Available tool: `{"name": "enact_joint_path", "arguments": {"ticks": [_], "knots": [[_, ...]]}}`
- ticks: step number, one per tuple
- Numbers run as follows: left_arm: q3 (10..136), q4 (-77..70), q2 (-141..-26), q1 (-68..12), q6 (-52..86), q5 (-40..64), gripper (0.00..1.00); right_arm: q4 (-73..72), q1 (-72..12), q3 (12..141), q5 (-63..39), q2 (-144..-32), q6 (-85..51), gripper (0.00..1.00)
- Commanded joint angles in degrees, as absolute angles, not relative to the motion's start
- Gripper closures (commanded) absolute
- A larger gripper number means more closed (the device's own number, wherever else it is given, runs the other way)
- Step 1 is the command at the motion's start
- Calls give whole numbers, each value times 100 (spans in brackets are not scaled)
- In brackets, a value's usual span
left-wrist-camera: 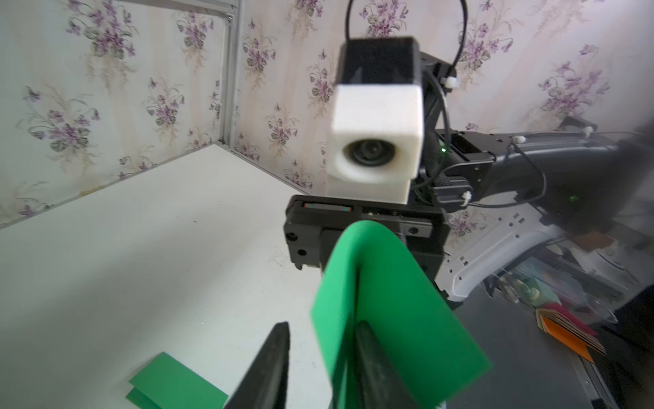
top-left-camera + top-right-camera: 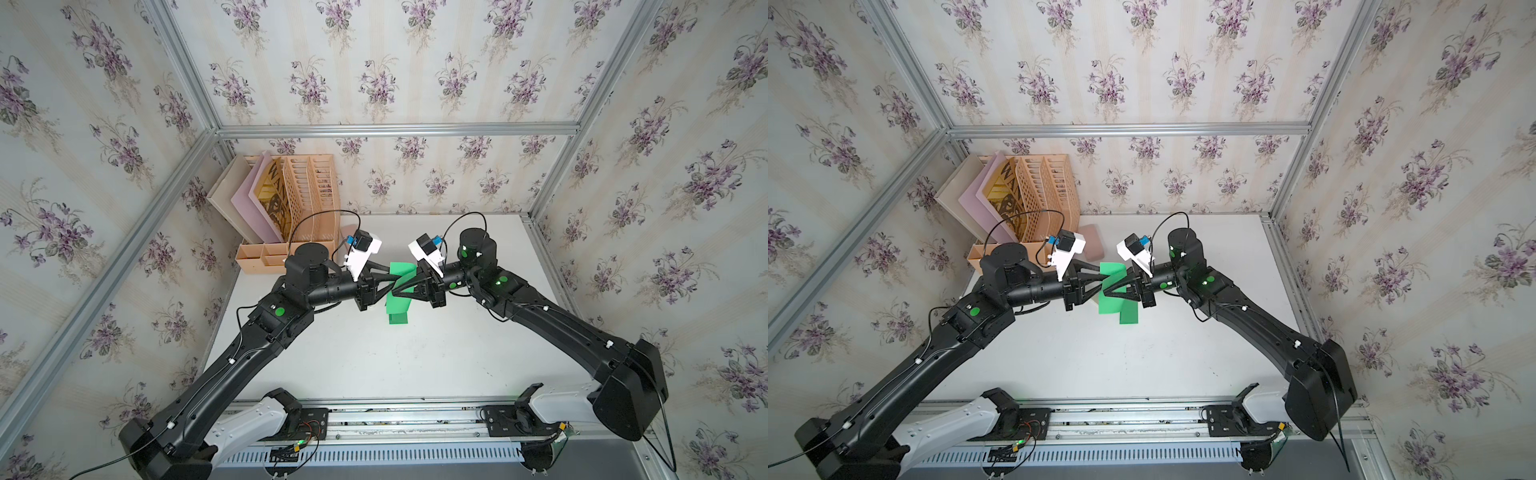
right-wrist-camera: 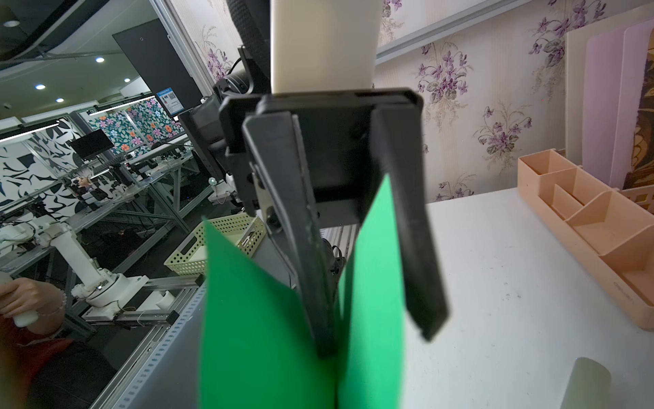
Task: Fold the square paper along the opposite sides
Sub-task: Fold the paper.
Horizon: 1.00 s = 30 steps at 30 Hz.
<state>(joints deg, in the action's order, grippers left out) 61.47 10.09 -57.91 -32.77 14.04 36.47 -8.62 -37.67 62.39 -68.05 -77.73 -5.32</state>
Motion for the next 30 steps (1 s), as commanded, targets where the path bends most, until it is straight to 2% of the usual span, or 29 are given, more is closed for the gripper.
{"name": "enact_joint_path", "arguments": {"ticks": [1, 2, 5, 7, 10, 14, 17, 30], "knots": [[6151, 781, -5581, -3278, 1362, 2305, 41, -757, -3786, 6252, -6844, -7778, -413, 100], [6138, 760, -5458, -3278, 1368, 1768, 35, -747, -3781, 6251, -6832, -7786, -398, 100], [5990, 638, -5045, -3278, 1371, 646, 28, -695, -3779, 6248, -6807, -7787, -378, 100], [5838, 542, -4759, -3276, 1313, 563, 24, -685, -3779, 6256, -6794, -7771, -378, 100], [5675, 671, -4470, -3278, 1201, 1314, 22, -690, -3788, 6280, -6777, -7743, -382, 100], [5623, 964, -4517, -3278, 1265, 3195, 19, -730, -3796, 6362, -6818, -7755, -446, 100], [5662, 1102, -4678, -3273, 1309, 3918, 17, -734, -3828, 6438, -6807, -7793, -465, 100], [5652, 988, -4994, -3274, 1160, 3820, 16, -524, -3955, 6583, -6803, -7868, -311, 100]]}}
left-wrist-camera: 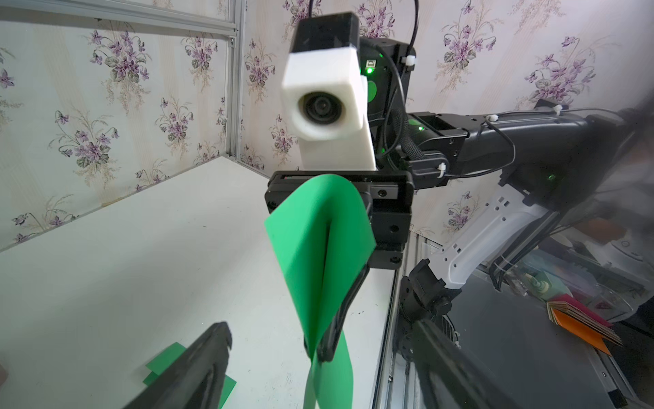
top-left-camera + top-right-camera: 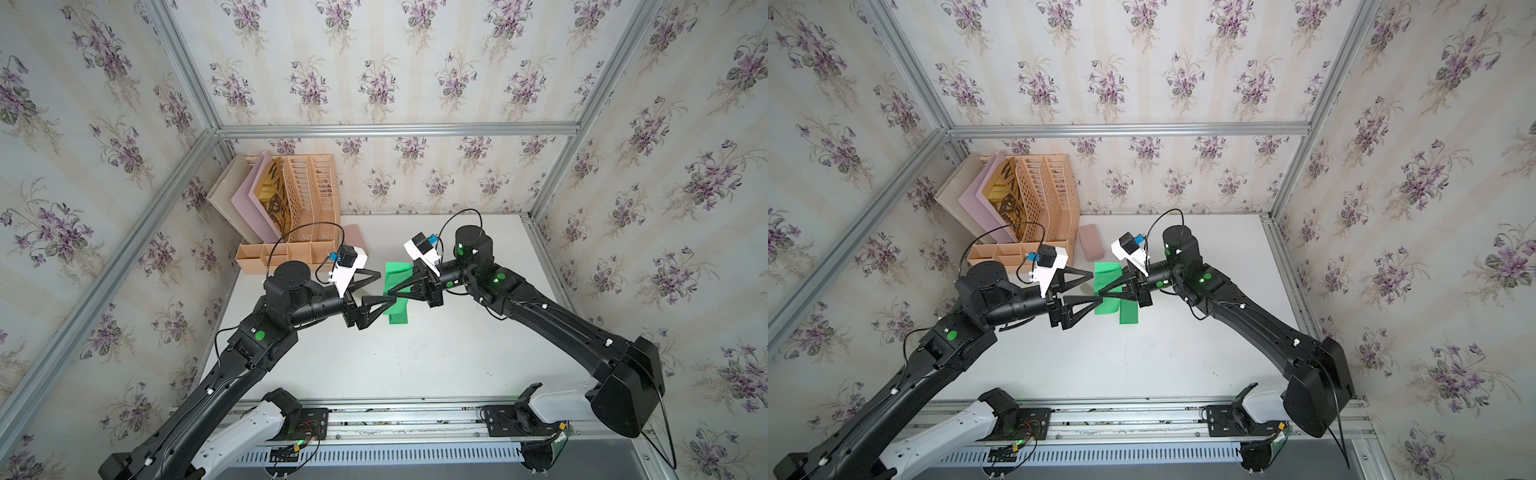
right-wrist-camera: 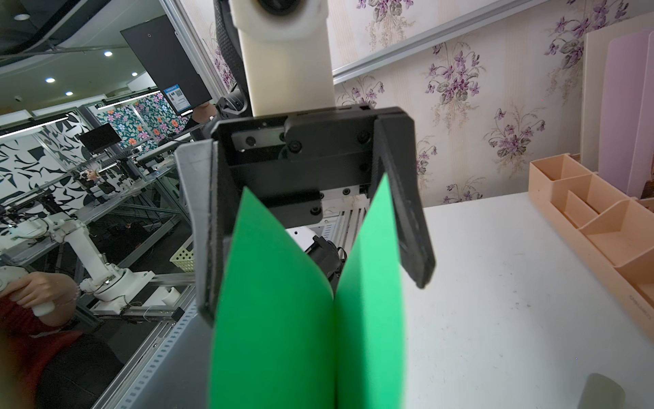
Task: Fold the square paper along the opposite sides
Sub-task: Fold the paper.
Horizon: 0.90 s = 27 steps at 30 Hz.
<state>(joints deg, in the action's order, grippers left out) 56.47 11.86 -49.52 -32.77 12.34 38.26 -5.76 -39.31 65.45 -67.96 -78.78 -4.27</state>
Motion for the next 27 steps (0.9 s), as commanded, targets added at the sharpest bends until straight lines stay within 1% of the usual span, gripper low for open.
{"name": "enact_joint_path", "arguments": {"ticks": [1, 4, 9, 14, 16, 17, 23, 27], "knots": [[5651, 919, -5020, -3273, 1179, 3770, 16, -495, -3971, 6583, -6810, -7865, -270, 100], [5617, 641, -5054, -3278, 1275, 3655, 17, -407, -4007, 6583, -6829, -7866, -182, 100], [5599, 243, -5088, -3275, 1410, 3682, 27, -292, -4034, 6583, -6819, -7871, -80, 100], [5607, 193, -5093, -3278, 1440, 3683, 41, -246, -4034, 6583, -6810, -7857, -35, 100], [5599, 179, -5094, -3278, 1460, 3683, 44, -239, -4036, 6583, -6811, -7855, -27, 100], [5598, 184, -5089, -3278, 1451, 3691, 48, -238, -4034, 6583, -6812, -7865, -27, 100], [5574, 165, -5093, -3272, 1473, 3691, 56, -232, -4034, 6584, -6803, -7866, -18, 100], [5572, 166, -5102, -3278, 1476, 3704, 60, -219, -4034, 6593, -6794, -7875, -13, 100]]}}
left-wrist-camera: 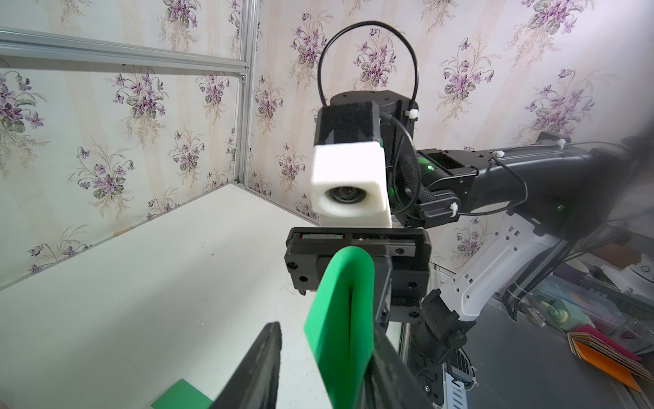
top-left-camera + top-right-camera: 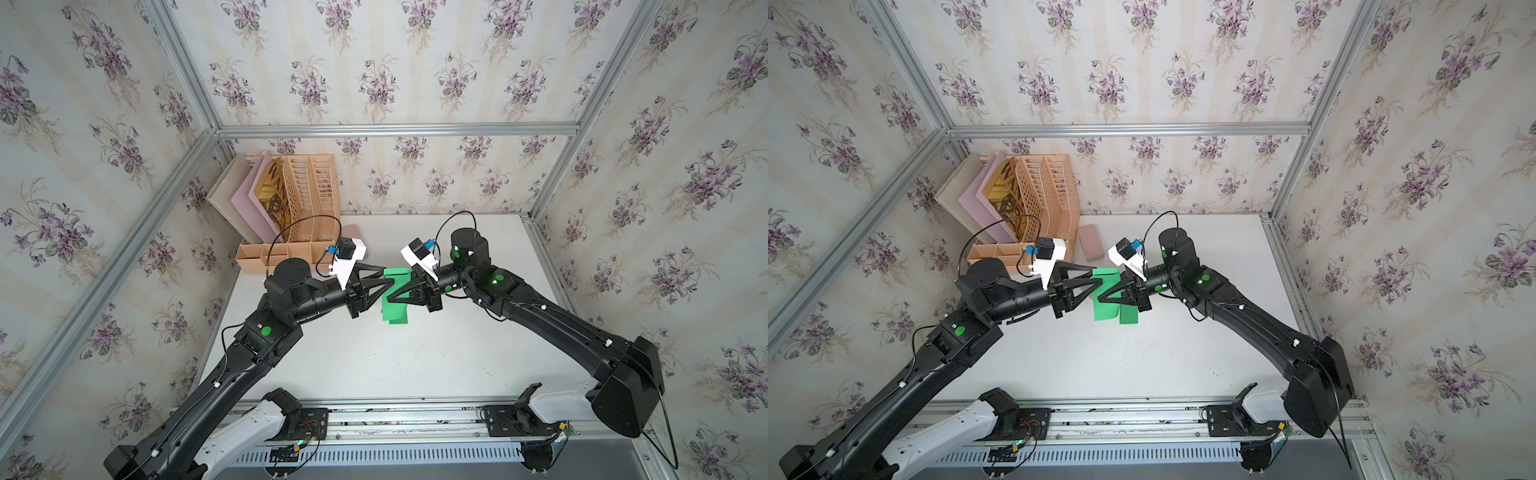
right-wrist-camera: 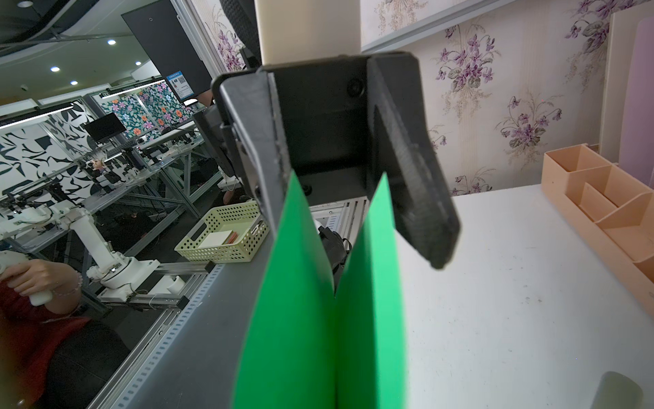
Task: Fold the square paper along the opposite sides
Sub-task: Fold the paper.
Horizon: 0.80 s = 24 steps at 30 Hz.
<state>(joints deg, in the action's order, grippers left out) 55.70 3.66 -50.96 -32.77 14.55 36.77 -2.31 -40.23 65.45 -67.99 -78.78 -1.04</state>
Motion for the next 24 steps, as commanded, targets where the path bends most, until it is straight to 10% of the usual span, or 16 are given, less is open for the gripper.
{"name": "enact_joint_path", "arguments": {"ticks": [1, 24], "knots": [[5573, 158, -5098, -3278, 1482, 3714, 61, -218, -4034, 6597, -6794, -7870, -10, 100], [5538, 109, -5115, -3278, 1491, 3873, 80, -204, -4037, 6613, -6794, -7882, 18, 100]]}}
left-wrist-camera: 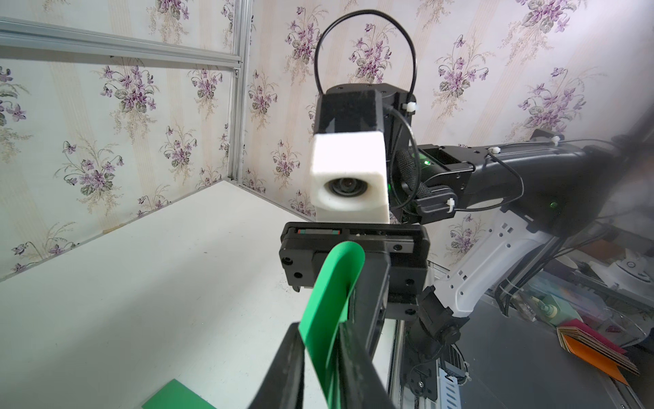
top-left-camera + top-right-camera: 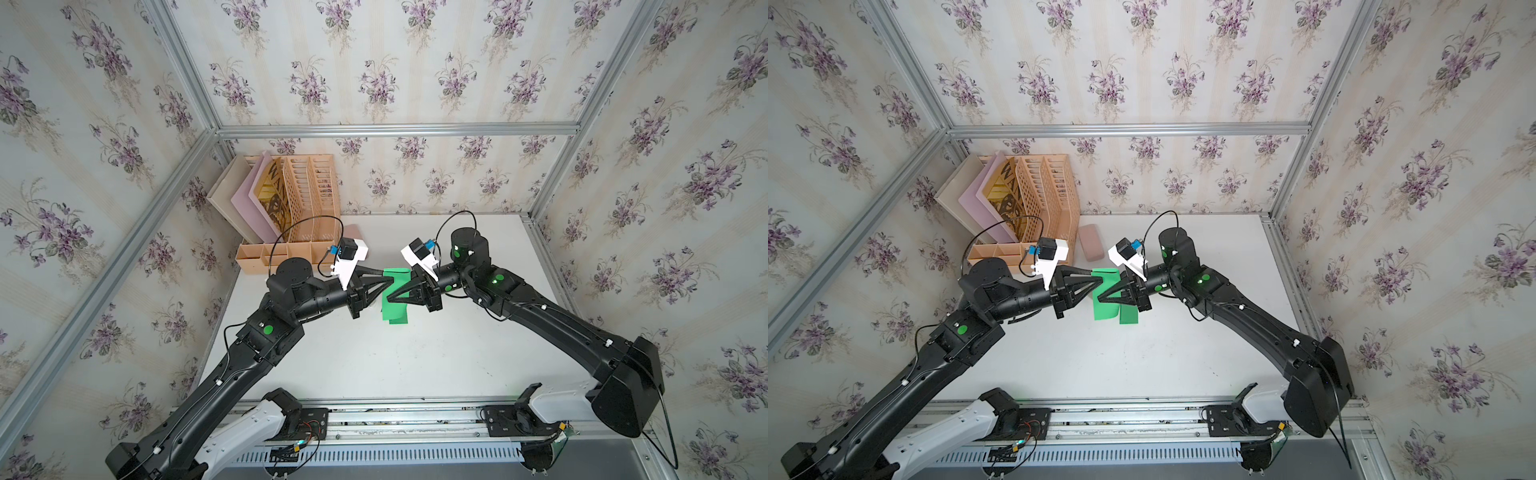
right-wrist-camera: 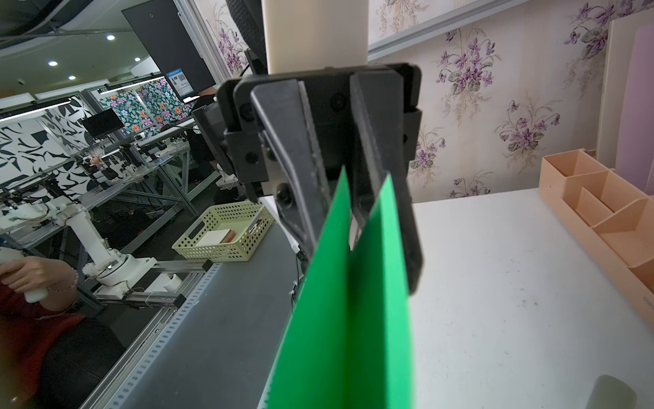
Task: Fold the square paper along the opposite sides
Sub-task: Fold the paper.
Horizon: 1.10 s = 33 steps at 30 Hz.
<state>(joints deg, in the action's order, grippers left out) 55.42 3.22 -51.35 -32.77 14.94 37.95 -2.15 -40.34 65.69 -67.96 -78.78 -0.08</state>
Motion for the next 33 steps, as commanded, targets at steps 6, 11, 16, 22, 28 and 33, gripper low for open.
{"name": "enact_joint_path", "arguments": {"ticks": [6, 11, 16, 22, 28, 33], "knots": [[5530, 118, -5080, -3278, 1483, 3876, 86, -202, -4038, 6614, -6793, -7894, 26, 100], [5520, 117, -5072, -3278, 1482, 3896, 92, -200, -4043, 6609, -6792, -7891, 33, 100], [5511, 141, -5070, -3273, 1470, 3904, 100, -202, -4043, 6623, -6786, -7888, 31, 100], [5511, 184, -5046, -3278, 1457, 3910, 100, -193, -4041, 6636, -6775, -7866, 35, 100], [5520, 183, -5046, -3273, 1438, 3902, 85, -171, -4043, 6636, -6798, -7866, 35, 100], [5529, 191, -5045, -3278, 1423, 3893, 76, -124, -4043, 6636, -6846, -7849, 74, 100]]}}
